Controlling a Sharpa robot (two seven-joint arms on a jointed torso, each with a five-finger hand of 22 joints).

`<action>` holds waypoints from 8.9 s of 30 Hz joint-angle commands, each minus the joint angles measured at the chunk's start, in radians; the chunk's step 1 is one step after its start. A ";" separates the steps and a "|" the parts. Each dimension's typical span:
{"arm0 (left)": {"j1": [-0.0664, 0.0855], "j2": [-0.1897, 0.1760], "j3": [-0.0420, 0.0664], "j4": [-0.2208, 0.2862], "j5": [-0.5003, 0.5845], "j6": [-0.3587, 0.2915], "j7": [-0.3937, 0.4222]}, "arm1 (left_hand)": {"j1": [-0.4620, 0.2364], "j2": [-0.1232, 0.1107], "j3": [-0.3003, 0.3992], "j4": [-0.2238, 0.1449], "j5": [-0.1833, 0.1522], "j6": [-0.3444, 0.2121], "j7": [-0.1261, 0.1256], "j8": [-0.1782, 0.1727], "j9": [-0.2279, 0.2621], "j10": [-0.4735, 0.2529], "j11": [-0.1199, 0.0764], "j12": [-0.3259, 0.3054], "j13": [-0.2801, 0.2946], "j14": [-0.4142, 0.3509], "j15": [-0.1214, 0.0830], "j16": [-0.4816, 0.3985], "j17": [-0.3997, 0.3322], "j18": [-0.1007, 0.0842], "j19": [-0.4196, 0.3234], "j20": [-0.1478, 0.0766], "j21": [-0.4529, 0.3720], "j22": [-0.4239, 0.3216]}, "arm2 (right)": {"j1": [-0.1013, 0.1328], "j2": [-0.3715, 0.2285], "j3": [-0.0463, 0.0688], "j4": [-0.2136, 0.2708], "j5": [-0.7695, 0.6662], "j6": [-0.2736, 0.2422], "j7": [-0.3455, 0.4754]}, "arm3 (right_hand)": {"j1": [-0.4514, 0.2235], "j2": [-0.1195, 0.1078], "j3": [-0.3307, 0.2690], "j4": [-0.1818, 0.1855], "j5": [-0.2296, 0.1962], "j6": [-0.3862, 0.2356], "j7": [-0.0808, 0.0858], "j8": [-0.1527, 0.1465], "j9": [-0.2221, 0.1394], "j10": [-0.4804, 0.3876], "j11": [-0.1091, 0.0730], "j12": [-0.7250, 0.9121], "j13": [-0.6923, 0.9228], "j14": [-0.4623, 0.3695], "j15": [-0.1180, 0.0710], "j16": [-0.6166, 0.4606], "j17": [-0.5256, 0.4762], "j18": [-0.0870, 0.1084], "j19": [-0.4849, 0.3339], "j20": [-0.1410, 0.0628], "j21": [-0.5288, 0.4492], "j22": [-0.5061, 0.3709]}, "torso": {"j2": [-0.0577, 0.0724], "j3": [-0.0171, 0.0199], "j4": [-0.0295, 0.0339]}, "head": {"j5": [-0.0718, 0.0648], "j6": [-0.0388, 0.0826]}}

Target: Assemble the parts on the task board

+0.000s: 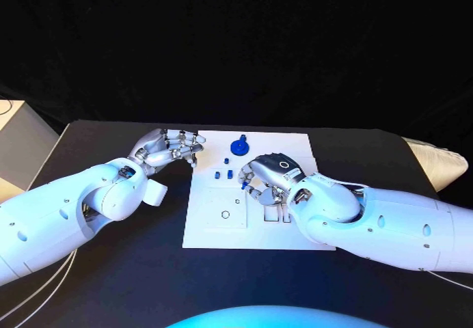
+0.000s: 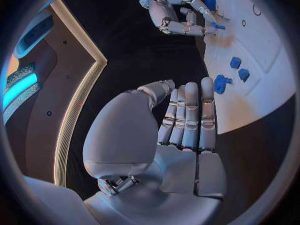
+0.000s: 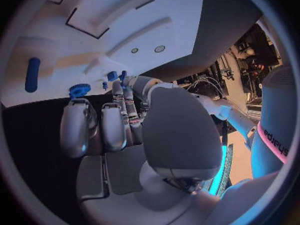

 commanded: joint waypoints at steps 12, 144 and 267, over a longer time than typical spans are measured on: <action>0.000 0.004 0.001 0.003 0.007 -0.001 0.006 | 0.004 0.007 -0.008 0.000 0.004 0.001 0.002 0.000 -0.001 -0.001 0.003 -0.003 -0.001 0.001 0.000 -0.006 -0.002 0.014 0.008 -0.002 -0.008 -0.002 | -0.027 0.043 -0.005 -0.020 -0.067 0.052 -0.032 | -0.009 -0.001 0.002 -0.009 0.007 0.003 0.004 0.004 0.001 0.005 0.003 -0.006 -0.001 0.028 -0.006 -0.004 -0.001 0.000 0.018 -0.003 -0.006 0.100 | 0.001 0.0017 -0.0013 | 0.018 -0.014; -0.001 0.007 0.001 -0.027 0.007 0.014 -0.004 | 0.004 0.009 -0.016 0.005 0.004 -0.002 0.004 -0.002 -0.004 -0.002 0.004 -0.005 -0.007 0.001 0.001 -0.012 -0.004 0.014 0.013 -0.001 -0.020 -0.011 | 0.069 -0.162 0.012 -0.069 0.081 0.169 0.095 | 0.001 -0.037 -0.200 0.072 -0.014 -0.116 0.008 -0.124 -0.064 -0.179 0.022 0.125 -0.047 0.013 0.011 -0.033 -0.090 0.026 -0.004 0.010 -0.188 0.019 | -0.001 0.0013 -0.0001 | -0.019 0.000; -0.009 0.024 0.000 -0.050 0.007 0.030 -0.018 | 0.007 0.016 -0.016 0.010 0.006 -0.004 0.005 -0.005 -0.006 -0.002 0.004 -0.004 -0.010 0.003 0.002 -0.014 -0.005 0.014 0.018 -0.001 -0.028 -0.017 | -0.023 0.056 -0.013 0.069 0.017 0.121 -0.023 | 0.007 0.014 -0.065 0.058 -0.050 0.015 -0.009 -0.028 0.011 -0.029 -0.008 0.117 -0.030 0.020 -0.015 -0.008 -0.069 0.004 0.029 -0.012 -0.057 0.098 | -0.002 0.0015 -0.0025 | 0.034 -0.036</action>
